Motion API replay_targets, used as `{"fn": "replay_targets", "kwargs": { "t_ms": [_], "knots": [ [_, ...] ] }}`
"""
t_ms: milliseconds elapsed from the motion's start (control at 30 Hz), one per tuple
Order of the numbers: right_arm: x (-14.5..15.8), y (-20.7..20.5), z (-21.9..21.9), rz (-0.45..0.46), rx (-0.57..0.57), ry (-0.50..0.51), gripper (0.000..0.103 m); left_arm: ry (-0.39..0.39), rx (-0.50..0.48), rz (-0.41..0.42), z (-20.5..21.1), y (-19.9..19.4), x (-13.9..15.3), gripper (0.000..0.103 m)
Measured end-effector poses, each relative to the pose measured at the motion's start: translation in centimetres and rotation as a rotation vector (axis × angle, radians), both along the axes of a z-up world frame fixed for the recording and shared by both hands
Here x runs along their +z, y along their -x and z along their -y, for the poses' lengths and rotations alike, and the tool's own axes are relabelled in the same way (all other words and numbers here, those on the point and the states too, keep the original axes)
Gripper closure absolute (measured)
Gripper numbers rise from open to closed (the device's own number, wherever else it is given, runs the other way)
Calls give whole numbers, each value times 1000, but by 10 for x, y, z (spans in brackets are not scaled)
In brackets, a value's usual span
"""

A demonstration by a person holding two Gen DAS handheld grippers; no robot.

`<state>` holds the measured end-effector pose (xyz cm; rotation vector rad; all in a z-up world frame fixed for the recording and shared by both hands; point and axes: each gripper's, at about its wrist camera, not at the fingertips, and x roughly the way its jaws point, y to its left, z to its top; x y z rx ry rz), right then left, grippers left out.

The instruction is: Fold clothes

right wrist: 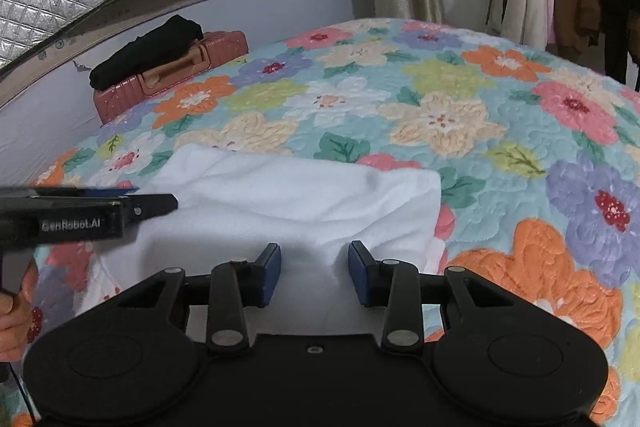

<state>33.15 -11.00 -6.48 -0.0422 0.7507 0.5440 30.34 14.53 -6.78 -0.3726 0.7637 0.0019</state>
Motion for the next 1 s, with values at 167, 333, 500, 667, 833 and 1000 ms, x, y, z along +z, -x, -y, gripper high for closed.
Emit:
{"fn": "replay_targets", "kwargs": {
  "t_ms": [167, 333, 500, 667, 833, 1000],
  "knots": [
    [17, 5, -5, -77, 48, 63, 58, 118, 22, -72, -16, 2, -18, 30],
    [12, 6, -5, -92, 84, 80, 57, 47, 21, -60, -5, -1, -22, 27],
    [2, -6, 10, -111, 62, -44, 57, 52, 39, -56, -7, -8, -19, 24],
    [20, 9, 6, -73, 42, -40, 55, 29, 56, -70, -4, 3, 5, 24],
    [56, 27, 11, -44, 28, -106, 43, 36, 56, -14, -6, 28, 38, 22],
    [75, 55, 15, 1, 12, -65, 34, 23, 44, -22, -2, 58, 51, 19]
  ]
}}
